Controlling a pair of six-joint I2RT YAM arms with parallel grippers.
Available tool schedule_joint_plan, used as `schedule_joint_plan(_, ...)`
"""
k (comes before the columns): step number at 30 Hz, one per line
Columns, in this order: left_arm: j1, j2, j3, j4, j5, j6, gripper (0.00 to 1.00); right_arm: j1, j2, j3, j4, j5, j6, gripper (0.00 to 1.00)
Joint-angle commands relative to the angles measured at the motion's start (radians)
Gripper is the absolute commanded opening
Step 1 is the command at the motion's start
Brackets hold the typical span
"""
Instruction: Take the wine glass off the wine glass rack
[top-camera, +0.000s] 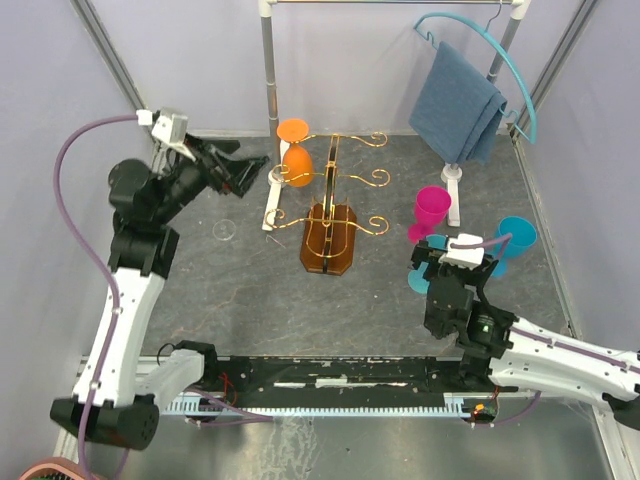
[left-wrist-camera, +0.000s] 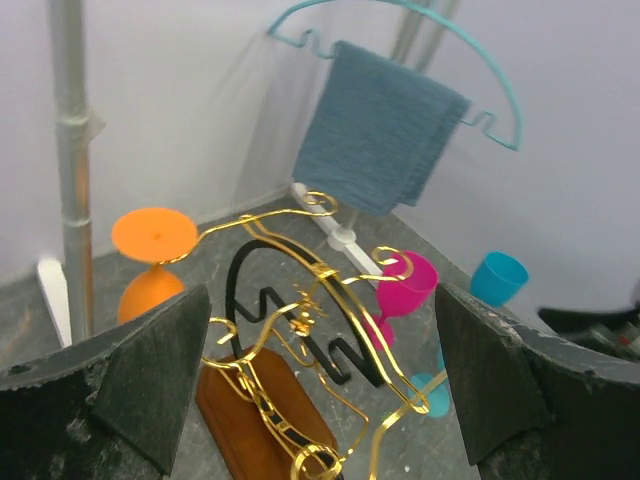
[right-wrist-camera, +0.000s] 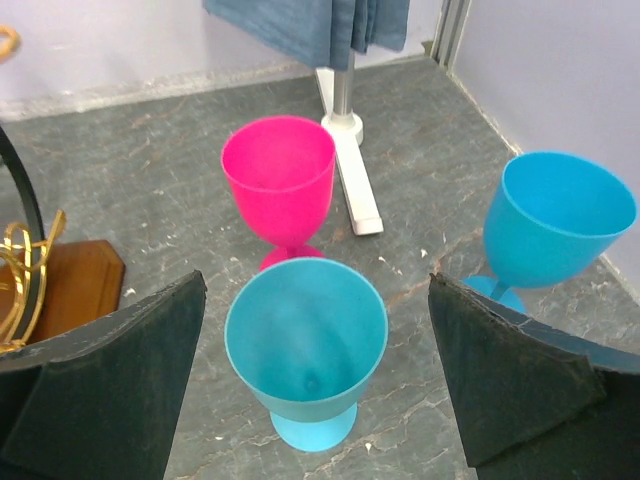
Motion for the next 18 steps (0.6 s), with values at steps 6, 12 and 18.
schedule_joint_plan(6, 0.009, 0.325, 0.211, -0.161, -0.235, -0.208, 0.73, 0.064, -0.059, 0.190, -0.177, 0.098, -0.087, 1.00)
schedule_joint_plan(12, 0.022, 0.524, 0.298, -0.205, -0.263, -0.345, 0.62, 0.064, -0.105, 0.158, -0.103, 0.080, -0.164, 1.00)
schedule_joint_plan(18, 0.021, 0.631, 0.356, -0.253, -0.308, -0.367, 0.62, 0.064, -0.153, 0.146, -0.139, 0.068, -0.130, 1.00)
